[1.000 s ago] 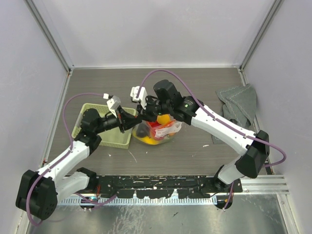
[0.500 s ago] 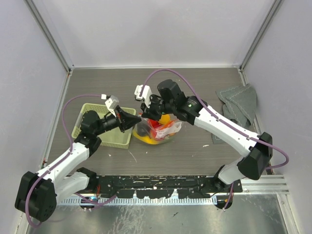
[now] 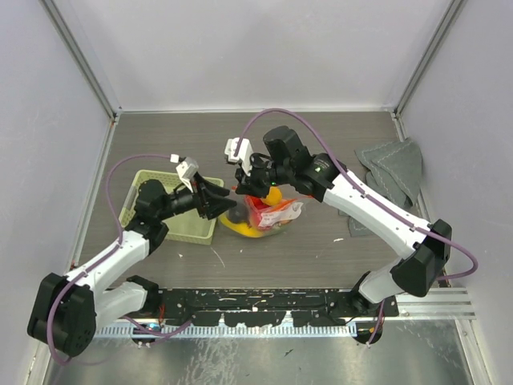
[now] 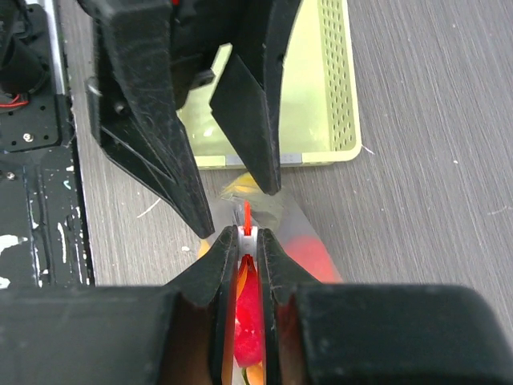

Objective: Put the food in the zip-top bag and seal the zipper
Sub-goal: Zip the zipper food storage bag at the center of the board.

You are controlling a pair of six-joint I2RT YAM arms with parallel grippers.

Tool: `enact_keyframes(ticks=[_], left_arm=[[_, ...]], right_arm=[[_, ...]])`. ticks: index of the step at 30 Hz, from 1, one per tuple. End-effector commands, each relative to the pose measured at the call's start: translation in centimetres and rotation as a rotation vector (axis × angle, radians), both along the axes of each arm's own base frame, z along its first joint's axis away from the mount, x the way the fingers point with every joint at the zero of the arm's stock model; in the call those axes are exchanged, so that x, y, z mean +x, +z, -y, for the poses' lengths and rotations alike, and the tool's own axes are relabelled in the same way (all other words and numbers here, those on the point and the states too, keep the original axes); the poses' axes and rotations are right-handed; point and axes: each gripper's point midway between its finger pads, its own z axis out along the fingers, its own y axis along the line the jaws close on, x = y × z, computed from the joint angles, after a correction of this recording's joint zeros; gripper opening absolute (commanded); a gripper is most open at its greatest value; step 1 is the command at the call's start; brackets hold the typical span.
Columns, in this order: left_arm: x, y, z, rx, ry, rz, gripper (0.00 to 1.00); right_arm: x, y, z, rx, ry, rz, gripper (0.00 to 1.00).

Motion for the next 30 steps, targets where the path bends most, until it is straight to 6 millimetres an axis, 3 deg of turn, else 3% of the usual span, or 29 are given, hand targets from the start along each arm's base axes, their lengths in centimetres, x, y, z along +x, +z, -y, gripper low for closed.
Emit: enact_keyframes(ticks=[1,11,13,17,18,30], left_arm=[[-0.2,3.3,0.7,-0.037,-0.078,0.139,0.54],[-0.7,4.2,2.1,-0.057,-0.202,0.146,0.45],[-0.7,4.0,2.3,-0.054,-0.214,0.141,0.35],[-0.7,3.6,2.4,-0.048,-0.221,0.134,0.03],[-0.7,3.5,2.4,-0.048,-0.218,0.133,0.00],[0.5,4.1,1.1,-0.064,-0.046,0.112,0.00]], right_arm=[[-0.6,3.6,-0.9,0.076,0.076,0.046,0.01],[-0.9,2.6,-1.8,0.064,0.123,0.010,0.01],[-0.9,2.5,-1.8,0.063,0.125,0.008,0.01],[-1.0,2.4,-1.7,0.058,0.128,0.010,0.03],[-1.0,2.3,-1.6,0.053,0.124,0.011,0.03],[0.8,0.7,1.1,-0.052,-0.025,0.069,0.06]])
